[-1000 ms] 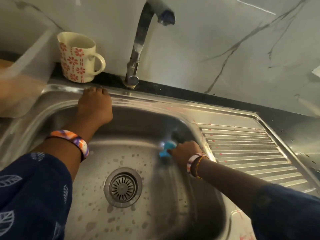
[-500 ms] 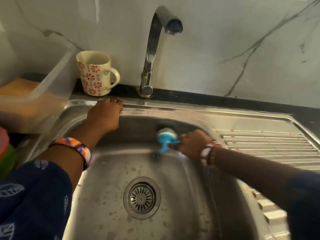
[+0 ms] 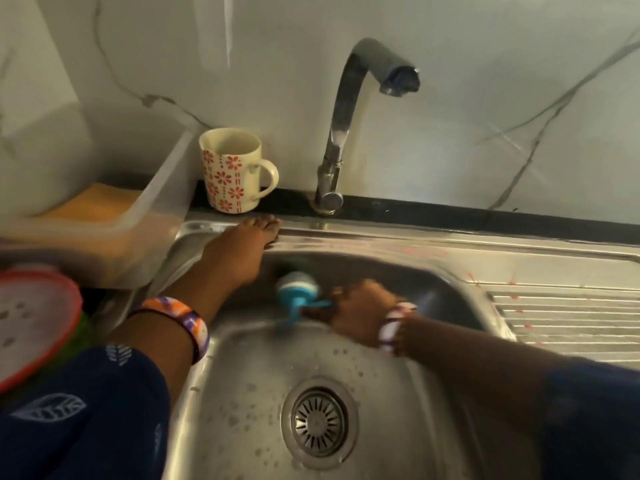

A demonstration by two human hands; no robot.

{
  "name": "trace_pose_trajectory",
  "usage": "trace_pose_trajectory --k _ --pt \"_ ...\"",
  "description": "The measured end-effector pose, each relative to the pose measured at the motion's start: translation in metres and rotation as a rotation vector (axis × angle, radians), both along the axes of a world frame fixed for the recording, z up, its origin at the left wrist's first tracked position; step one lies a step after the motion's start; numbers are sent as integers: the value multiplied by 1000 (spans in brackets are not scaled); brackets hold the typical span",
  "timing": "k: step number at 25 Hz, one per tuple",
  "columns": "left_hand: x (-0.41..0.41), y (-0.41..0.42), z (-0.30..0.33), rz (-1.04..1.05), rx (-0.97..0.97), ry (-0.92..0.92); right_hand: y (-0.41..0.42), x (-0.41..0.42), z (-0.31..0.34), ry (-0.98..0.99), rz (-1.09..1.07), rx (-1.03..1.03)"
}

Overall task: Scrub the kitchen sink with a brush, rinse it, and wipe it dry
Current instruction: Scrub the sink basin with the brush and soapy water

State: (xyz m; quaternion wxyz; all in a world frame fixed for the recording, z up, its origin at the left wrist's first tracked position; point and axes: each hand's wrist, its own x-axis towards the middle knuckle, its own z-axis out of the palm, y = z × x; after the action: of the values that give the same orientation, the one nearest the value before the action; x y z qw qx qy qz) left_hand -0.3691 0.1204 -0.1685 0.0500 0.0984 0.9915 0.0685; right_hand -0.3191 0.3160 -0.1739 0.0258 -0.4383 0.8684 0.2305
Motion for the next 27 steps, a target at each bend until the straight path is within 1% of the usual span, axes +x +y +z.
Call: trace_pose_trajectory --k 1,3,4,5,7,9,10,11,12,13,14,15,16,17,19,21,22,23,24,25,26,27 --pt "5 -2 -1 0 2 18 34 3 3 31 1 -4" --pt "19 -8 -5 77 -12 79 89 12 23 216 -75 58" --pt "28 -12 -8 157 -43 109 99 12 20 186 -140 74" --pt "38 -17 -10 244 -88 131 100 7 9 157 -157 61" --pt "57 -28 -11 375 -165 113 68 -6 -19 227 -3 -20" --pt "71 -31 -13 418 -233 87 -1 -16 -27 359 273 -106" --pt "74 -30 -13 416 -274 88 -22 -22 -29 389 413 -116" --pt "75 -29 -15 413 -298 95 -33 -22 -21 421 409 -128" --pt "75 -29 -18 421 -303 107 -23 -23 -14 491 407 -62" --pt "74 -28 -19 437 -300 120 0 -22 -12 389 358 -11" --pt "73 -27 -19 452 -292 131 25 -16 -6 238 231 41" --pt "73 -26 -21 463 -282 130 57 -11 7 201 107 66" --pt "72 -25 -21 468 -274 125 86 -6 15 211 19 69" --pt "70 -25 -22 466 -271 129 100 -6 12 236 5 0" --pt "68 -27 -22 449 -272 159 92 -10 1 273 90 -79" --pt "69 -27 -22 429 -299 164 37 -15 -6 347 194 -64" --pt "72 -26 -23 429 -317 160 7 -16 -11 351 324 -20" --pt "74 -25 -24 431 -332 166 -13 -17 -16 378 416 -16" --pt "73 -25 -23 426 -337 185 -11 -20 -17 425 425 20" --pt "72 -26 -23 422 -323 204 4 -20 -16 356 386 55" --pt "71 -28 -24 425 -293 212 24 -15 -7 281 277 19" --pt "72 -30 -25 428 -269 210 52 -9 12 221 107 51"
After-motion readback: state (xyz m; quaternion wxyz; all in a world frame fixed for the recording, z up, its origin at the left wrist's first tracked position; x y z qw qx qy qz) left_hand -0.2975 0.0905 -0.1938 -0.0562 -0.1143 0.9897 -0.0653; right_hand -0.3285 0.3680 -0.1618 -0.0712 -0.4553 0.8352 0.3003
